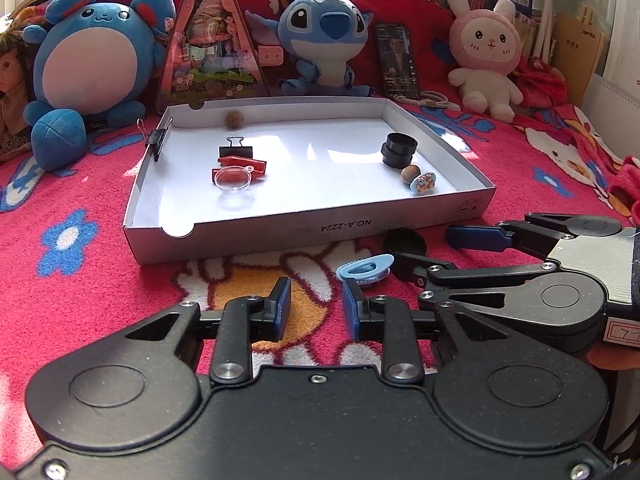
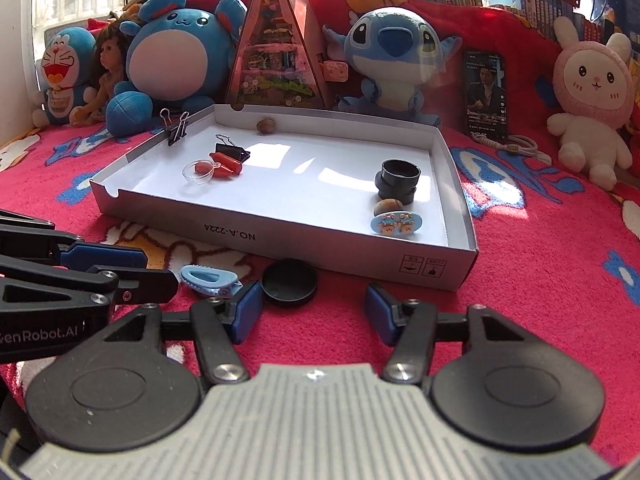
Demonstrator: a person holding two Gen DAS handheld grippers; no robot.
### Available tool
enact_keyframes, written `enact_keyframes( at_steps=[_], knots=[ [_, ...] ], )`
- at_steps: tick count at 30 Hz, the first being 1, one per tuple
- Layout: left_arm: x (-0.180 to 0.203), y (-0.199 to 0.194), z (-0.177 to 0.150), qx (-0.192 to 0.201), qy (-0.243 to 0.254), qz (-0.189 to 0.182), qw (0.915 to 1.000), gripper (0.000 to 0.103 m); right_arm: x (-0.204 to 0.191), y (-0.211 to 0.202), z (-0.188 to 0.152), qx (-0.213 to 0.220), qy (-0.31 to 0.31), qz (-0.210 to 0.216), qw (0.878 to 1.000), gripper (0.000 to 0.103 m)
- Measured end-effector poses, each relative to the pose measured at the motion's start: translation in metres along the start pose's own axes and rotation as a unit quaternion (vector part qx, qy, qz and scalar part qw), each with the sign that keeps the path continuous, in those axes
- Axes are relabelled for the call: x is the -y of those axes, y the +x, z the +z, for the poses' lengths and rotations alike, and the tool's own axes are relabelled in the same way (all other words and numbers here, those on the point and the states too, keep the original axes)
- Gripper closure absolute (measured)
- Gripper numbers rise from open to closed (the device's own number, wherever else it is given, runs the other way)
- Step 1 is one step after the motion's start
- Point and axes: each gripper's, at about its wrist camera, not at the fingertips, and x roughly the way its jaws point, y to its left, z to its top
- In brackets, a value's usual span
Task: Organize rigid objects
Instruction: 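Grasp the black lid with the right tool while the left tool grasps the light-blue hair clip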
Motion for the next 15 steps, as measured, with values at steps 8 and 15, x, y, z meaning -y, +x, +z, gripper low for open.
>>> enact_keyframes(
  at_steps=[8,15],
  knots=[
    [0.003,0.001,-0.001,0.002,-0.012,-0.002,0.9999,0.068,0.000,-0.001,-0.003,0.024,0.010,0.024,0.999,0.066],
    [0.013,0.004,0.000,0.010,-0.019,-0.008,0.9997,0.059,0.011,-0.015,-0.010,0.041,0.020,-0.004,0.999,0.066]
  ],
)
